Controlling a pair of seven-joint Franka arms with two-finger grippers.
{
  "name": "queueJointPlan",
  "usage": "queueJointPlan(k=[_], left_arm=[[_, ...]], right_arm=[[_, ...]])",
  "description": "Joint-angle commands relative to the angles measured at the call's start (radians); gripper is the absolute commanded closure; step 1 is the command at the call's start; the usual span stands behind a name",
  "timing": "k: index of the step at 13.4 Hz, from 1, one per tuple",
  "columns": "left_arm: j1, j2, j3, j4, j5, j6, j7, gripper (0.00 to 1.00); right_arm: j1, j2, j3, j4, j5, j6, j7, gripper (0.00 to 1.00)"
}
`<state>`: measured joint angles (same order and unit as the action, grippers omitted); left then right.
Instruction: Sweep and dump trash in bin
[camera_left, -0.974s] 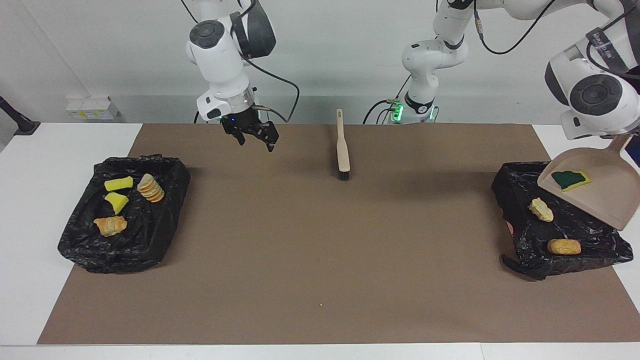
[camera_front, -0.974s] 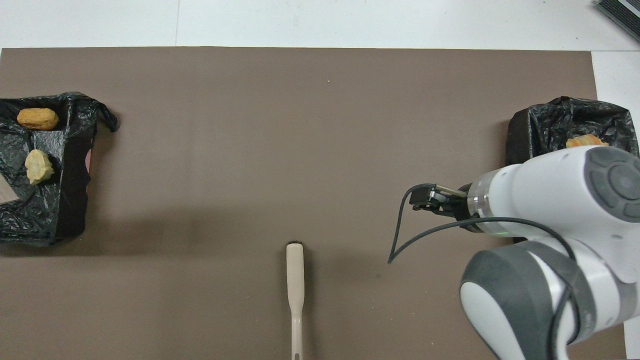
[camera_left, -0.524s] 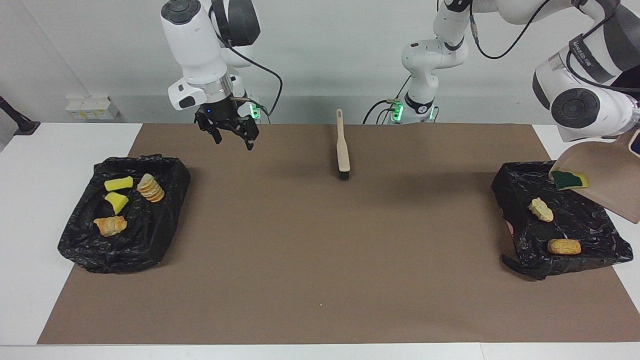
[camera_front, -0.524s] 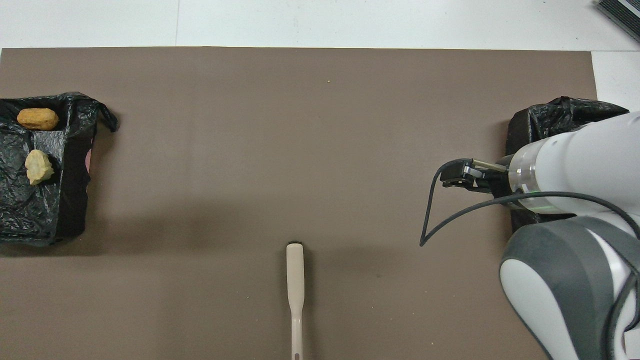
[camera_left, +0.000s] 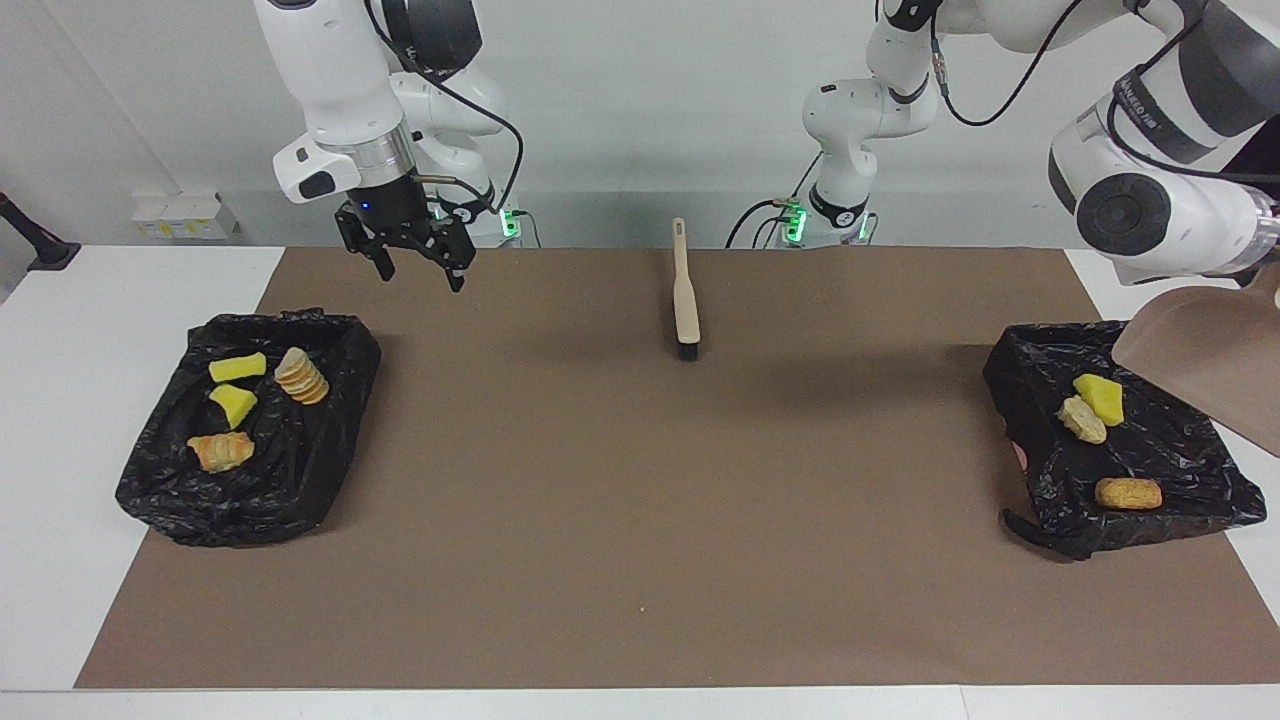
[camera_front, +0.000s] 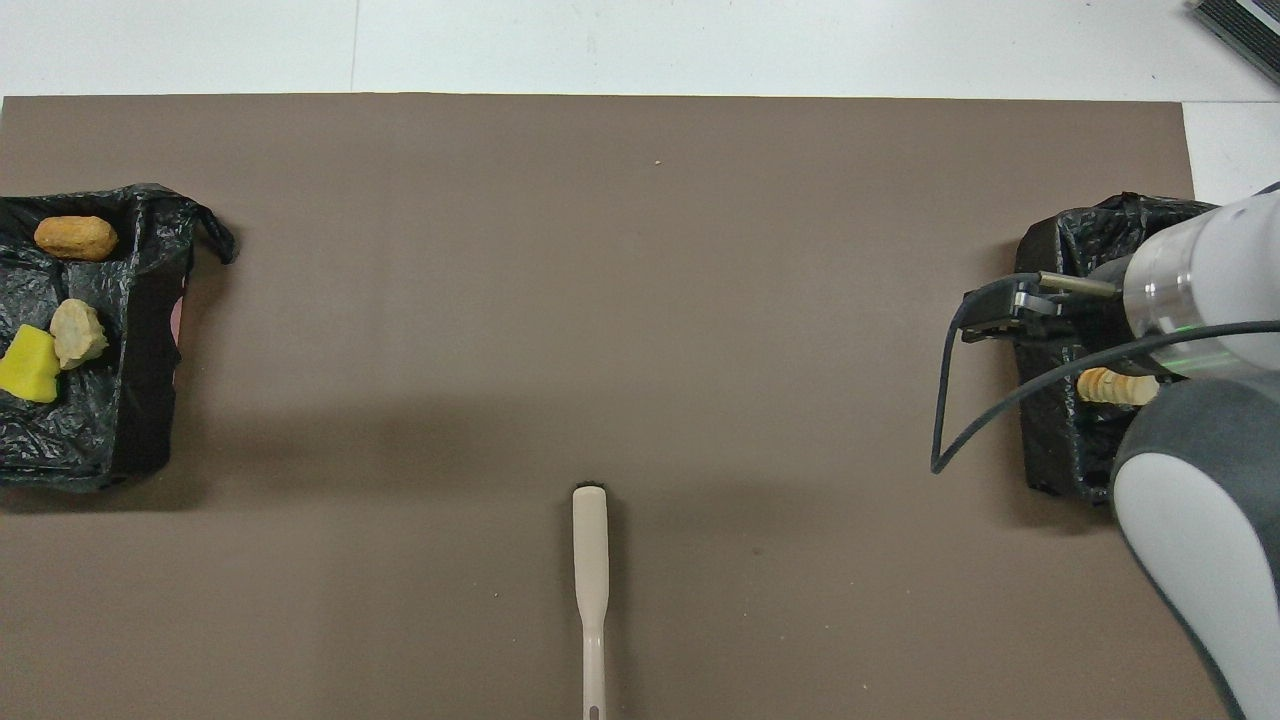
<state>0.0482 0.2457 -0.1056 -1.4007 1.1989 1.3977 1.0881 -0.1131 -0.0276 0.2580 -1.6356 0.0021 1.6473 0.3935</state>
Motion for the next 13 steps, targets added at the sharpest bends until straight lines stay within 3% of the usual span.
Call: queueJointPlan(k=[1,3,7,11,13], left_arm=[[-0.016,0.004,0.018,0.101,-0.182,0.013,0.030,1.00],[-0.010,-0.003,0.024,0.133,-0.371,0.009,-0.021,1.00],[-0.028,-0.063,0.012,0.115,-0.735,0.000,-0.464,1.00],[-0.148,-0.111,-0.013,0.042,-0.905,0.012,-0.851,1.00],[-0.243,-0.100,-0.013,0.023,-0.927,0.038,-1.020,1.00]], right_arm=[[0.026,0.093,-0.031,0.166,-0.054,-0.084,-0.074,0.00],[0.021,0.095,-0.040,0.181,-0.057,-0.095,-0.084,0.00],[0.030,0.088,-0.084,0.217,-0.077,-0.145,-0.085,0.00],[0.021,0.046,-0.134,0.189,-0.048,-0.196,-0.088,0.00],[0.029,0.026,-0.135,0.168,-0.042,-0.216,-0.087,0.00]])
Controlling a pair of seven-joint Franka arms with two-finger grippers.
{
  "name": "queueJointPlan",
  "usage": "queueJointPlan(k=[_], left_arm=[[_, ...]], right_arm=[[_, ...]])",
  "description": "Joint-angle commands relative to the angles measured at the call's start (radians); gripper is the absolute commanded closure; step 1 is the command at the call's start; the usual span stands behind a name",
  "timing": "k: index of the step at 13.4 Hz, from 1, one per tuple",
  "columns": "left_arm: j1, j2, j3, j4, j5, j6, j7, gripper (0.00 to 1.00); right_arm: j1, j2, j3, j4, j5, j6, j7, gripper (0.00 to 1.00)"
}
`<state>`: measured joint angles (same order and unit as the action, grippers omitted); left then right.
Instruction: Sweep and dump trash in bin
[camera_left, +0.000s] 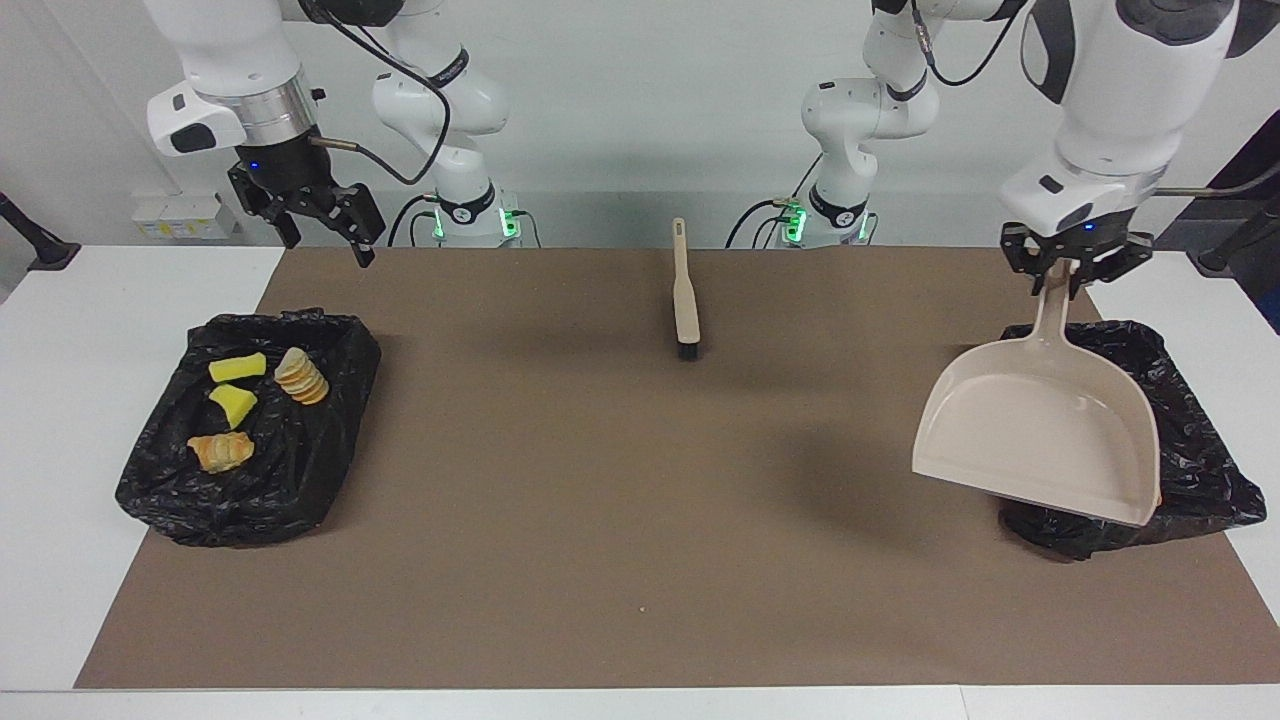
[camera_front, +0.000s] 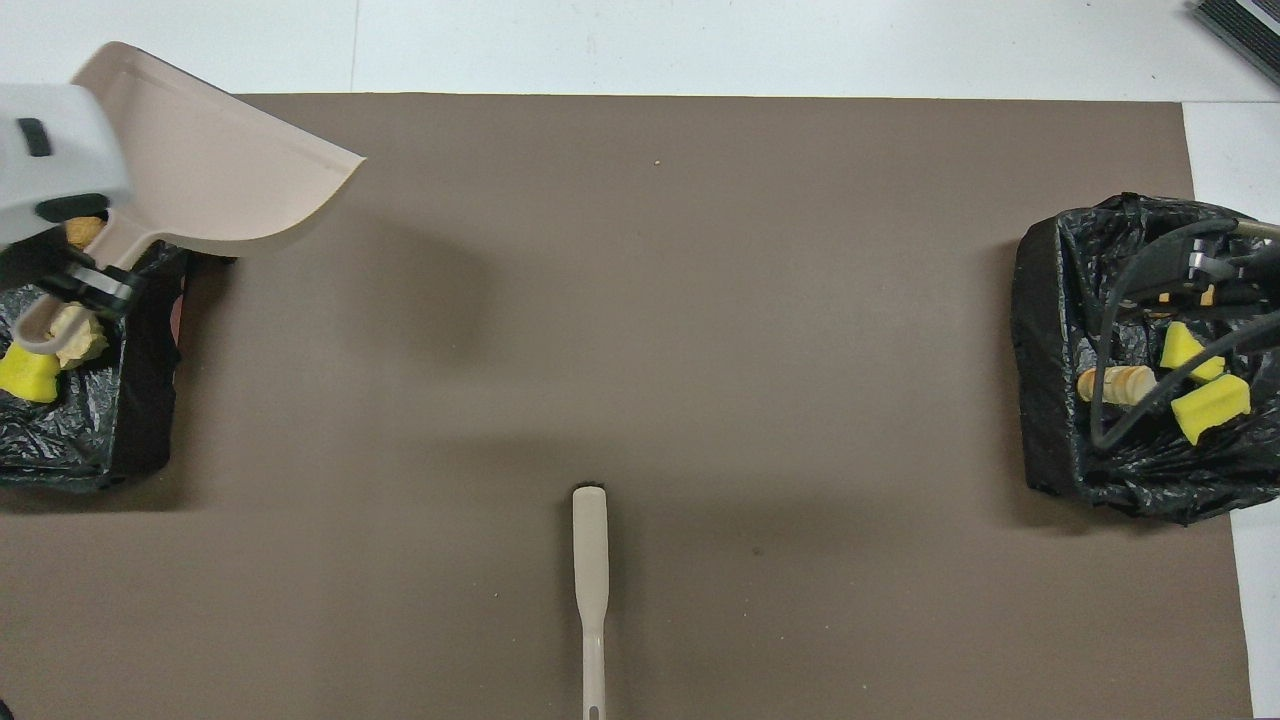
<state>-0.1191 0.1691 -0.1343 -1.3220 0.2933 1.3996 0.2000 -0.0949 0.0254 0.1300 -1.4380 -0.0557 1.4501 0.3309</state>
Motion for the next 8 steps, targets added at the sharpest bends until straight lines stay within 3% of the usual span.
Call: queueJointPlan(k=[1,5,8], left_arm=[[-0.120,-0.022,0.016,-0.081,-0.058,0.071,-0.227,1.00],[-0.247,0.007,0.016,-0.195,-0.224,0.284,-0.388,1.00],[-0.370,0.127,0.016,-0.215,-0.226,0.445,-0.572,1.00]], right_arm=[[0.012,-0.033,-0.007,-0.039,0.016,-0.023,-0.024,0.00],[0.012,-0.047,-0.009,-0.067,0.027,-0.013,-0.026,0.00],[0.012,-0.045,-0.009,-0.064,0.027,-0.010,-0.024,0.00]])
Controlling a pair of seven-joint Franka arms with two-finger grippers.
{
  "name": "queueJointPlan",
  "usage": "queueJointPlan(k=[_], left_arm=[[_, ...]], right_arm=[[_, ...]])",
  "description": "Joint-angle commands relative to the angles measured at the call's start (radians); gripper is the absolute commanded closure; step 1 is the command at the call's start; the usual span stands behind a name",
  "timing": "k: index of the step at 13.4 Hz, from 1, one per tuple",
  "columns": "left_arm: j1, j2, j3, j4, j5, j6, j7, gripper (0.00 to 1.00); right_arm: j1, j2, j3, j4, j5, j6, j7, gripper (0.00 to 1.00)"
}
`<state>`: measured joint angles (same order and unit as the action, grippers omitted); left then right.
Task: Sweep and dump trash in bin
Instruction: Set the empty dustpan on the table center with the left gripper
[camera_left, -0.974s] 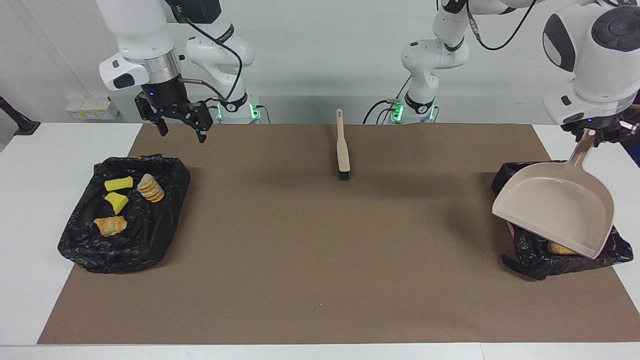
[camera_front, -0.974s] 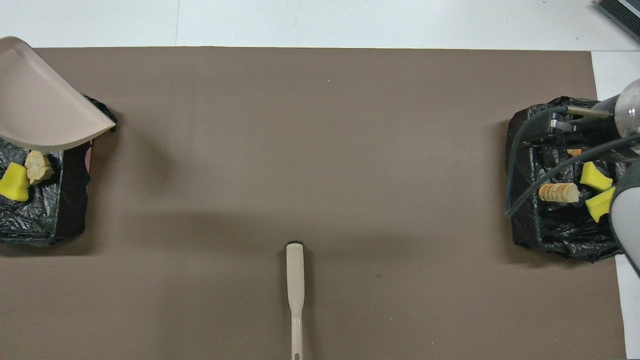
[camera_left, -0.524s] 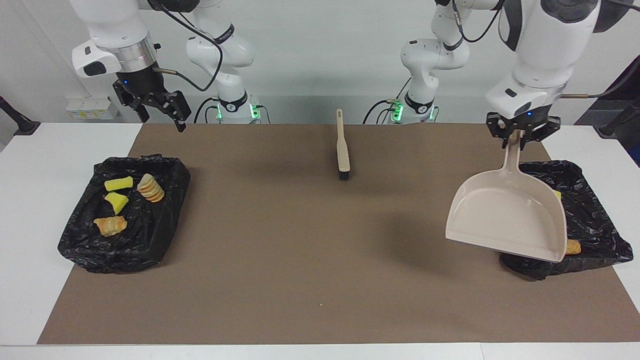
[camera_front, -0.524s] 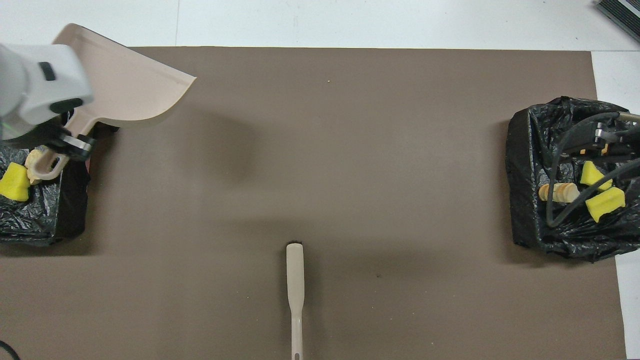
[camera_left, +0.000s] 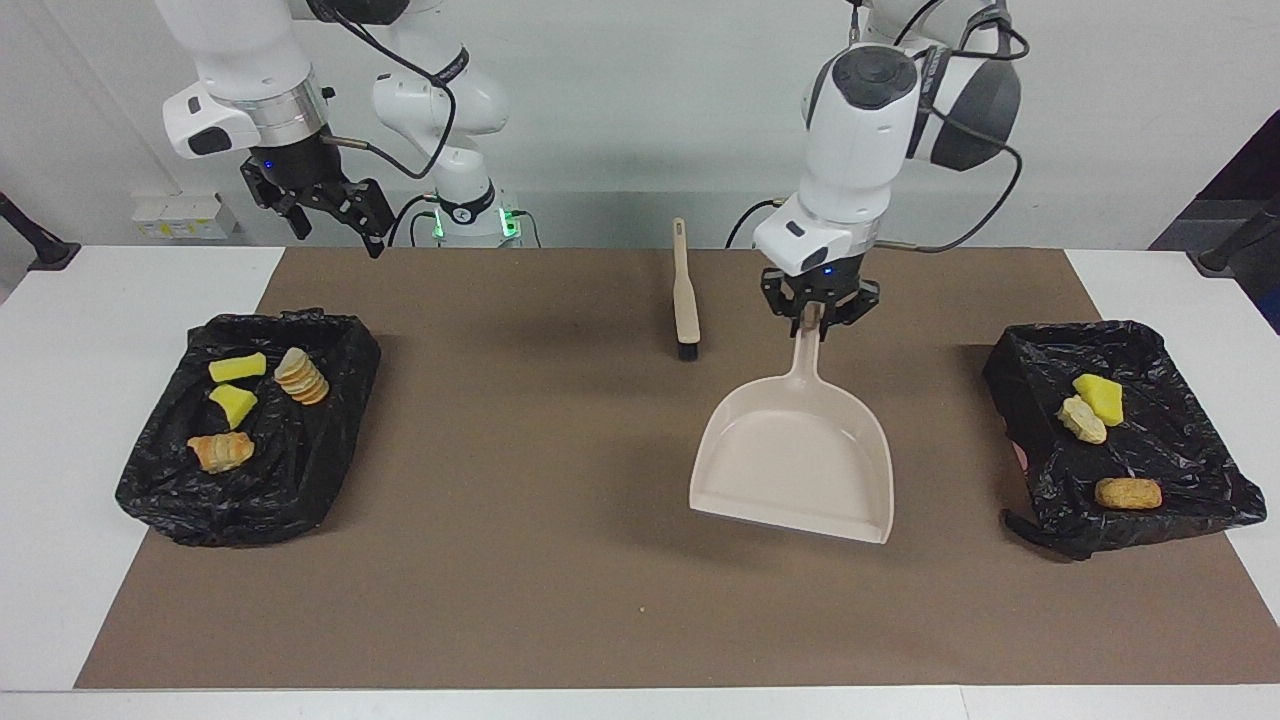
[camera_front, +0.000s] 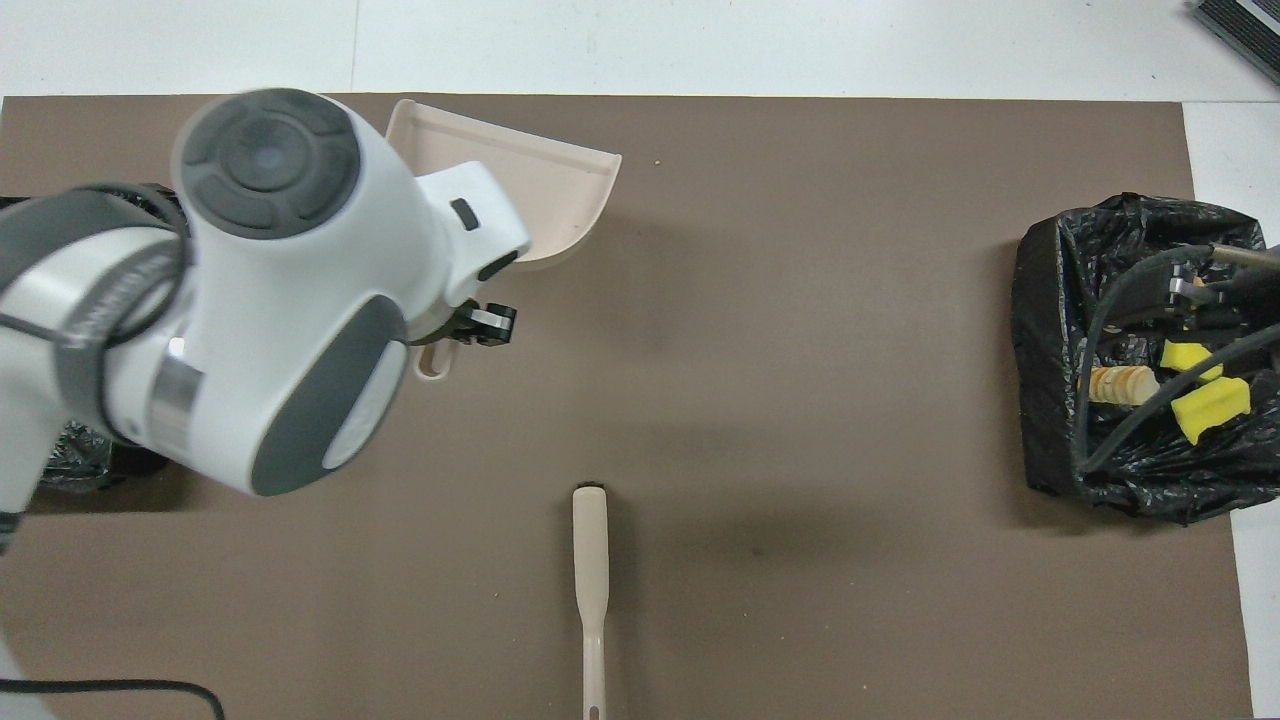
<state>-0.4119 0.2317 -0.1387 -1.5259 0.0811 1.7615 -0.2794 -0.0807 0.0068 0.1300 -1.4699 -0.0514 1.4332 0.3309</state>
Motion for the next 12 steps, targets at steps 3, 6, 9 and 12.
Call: queueJointPlan(k=[3,6,9,12], left_arm=[[-0.158,0.095,0.021,-0.106,-0.061,0.264,-0.219,1.00],[-0.180,0.087,0.019,-0.209,-0.069,0.361,-0.234,1.00],[-0.180,0.077,0.021,-0.247,-0.069,0.374,-0.238,1.00],[-0.206,0.058,0.021,-0.290,-0.069,0.401,-0.326,0.96]], right_arm=[[-0.005,-0.027,-0.007,-0.030,0.024,0.007,-0.023,0.00],[-0.005,-0.027,-0.009,-0.030,0.024,0.007,-0.023,0.00],[-0.013,-0.027,-0.009,-0.030,0.024,0.007,-0.023,0.00],[-0.016,-0.025,-0.009,-0.029,0.022,0.009,-0.024,0.00]])
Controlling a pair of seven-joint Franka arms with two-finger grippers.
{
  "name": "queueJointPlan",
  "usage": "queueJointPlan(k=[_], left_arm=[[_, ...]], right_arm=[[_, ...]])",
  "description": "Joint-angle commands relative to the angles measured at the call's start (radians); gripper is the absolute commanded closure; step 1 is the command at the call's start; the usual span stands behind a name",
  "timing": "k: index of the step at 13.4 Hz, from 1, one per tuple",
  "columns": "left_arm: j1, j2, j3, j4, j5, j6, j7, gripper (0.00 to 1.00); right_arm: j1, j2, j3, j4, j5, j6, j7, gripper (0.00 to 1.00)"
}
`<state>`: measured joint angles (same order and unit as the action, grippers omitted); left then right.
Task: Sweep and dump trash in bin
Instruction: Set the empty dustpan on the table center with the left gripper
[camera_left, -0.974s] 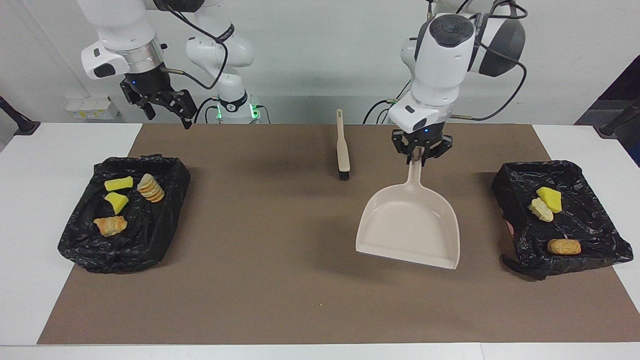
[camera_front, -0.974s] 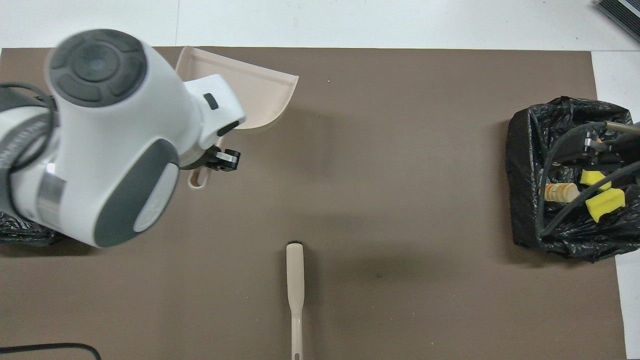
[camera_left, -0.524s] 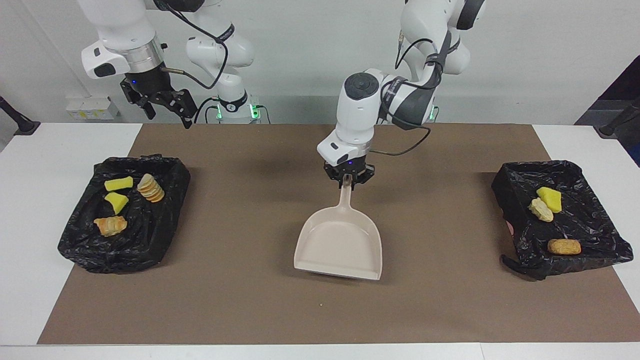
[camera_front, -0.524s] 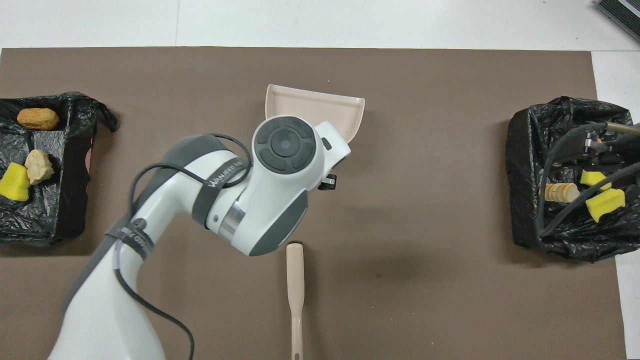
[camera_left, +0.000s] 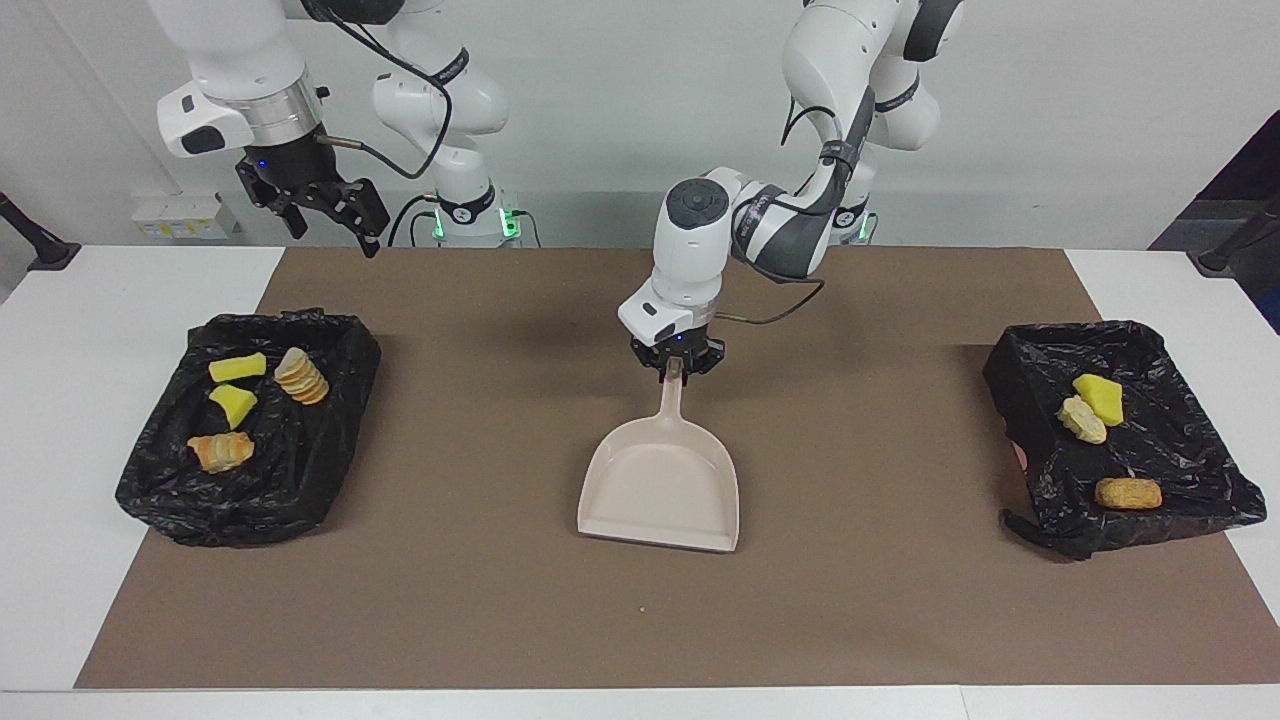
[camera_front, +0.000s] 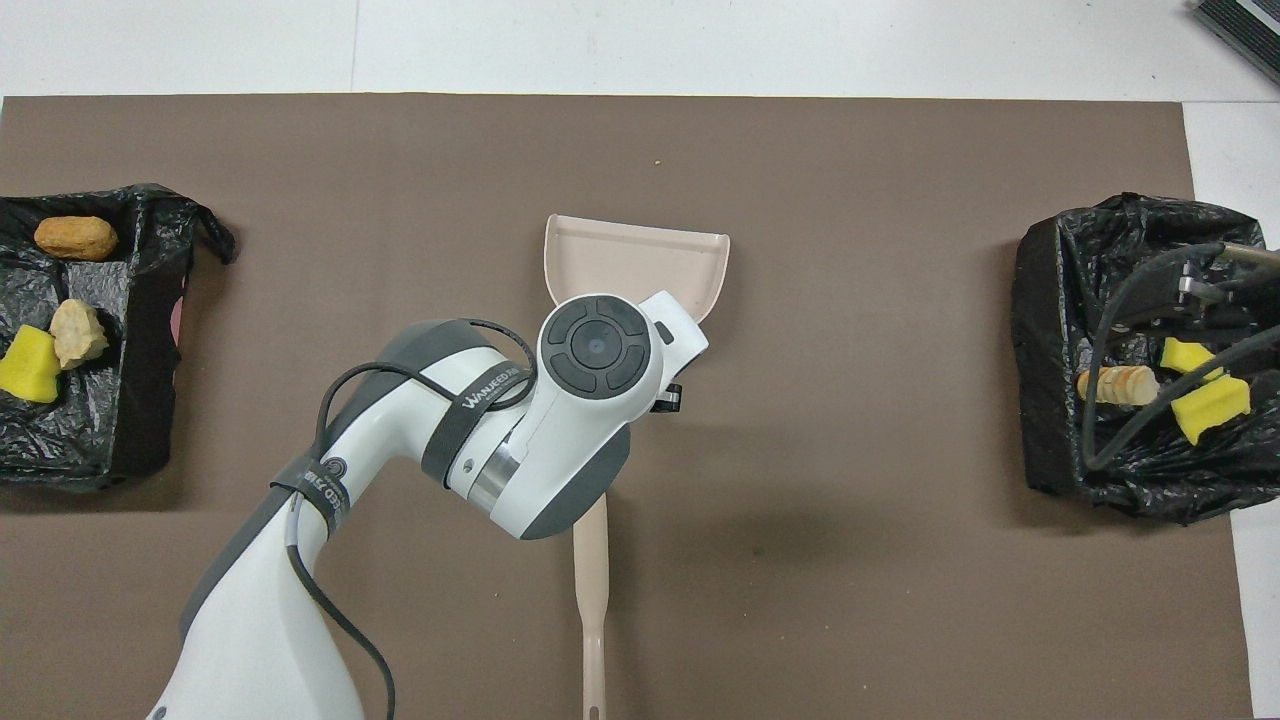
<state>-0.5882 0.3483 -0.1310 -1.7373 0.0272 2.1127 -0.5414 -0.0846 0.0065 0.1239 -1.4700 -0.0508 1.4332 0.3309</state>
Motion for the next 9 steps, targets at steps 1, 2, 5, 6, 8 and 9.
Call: queueJointPlan(k=[1,2,5,6,8,9], left_arm=[[-0.030,-0.058,0.013,-0.082,-0.015,0.065,-0.081,0.48],[-0.027,-0.058,0.014,-0.080,-0.015,0.063,-0.081,0.00],[-0.007,-0.098,0.046,-0.071,-0.012,0.001,-0.068,0.00],[0.017,-0.120,0.056,-0.071,-0.003,-0.028,-0.051,0.00],[0.094,-0.170,0.057,-0.073,-0.003,-0.069,0.038,0.00],[0.126,-0.202,0.057,-0.073,-0.003,-0.120,0.094,0.00]], right_arm=[[-0.014,-0.025,-0.001,-0.030,0.023,0.009,-0.023,0.00],[-0.011,-0.025,-0.001,-0.029,0.022,0.009,-0.024,0.00],[-0.009,-0.023,0.002,-0.027,0.023,0.021,-0.023,0.00],[-0.009,-0.023,0.000,-0.027,0.023,0.024,-0.021,0.00],[-0.009,-0.023,0.000,-0.027,0.023,0.024,-0.021,0.00],[-0.009,-0.023,0.000,-0.027,0.022,0.024,-0.023,0.00]])
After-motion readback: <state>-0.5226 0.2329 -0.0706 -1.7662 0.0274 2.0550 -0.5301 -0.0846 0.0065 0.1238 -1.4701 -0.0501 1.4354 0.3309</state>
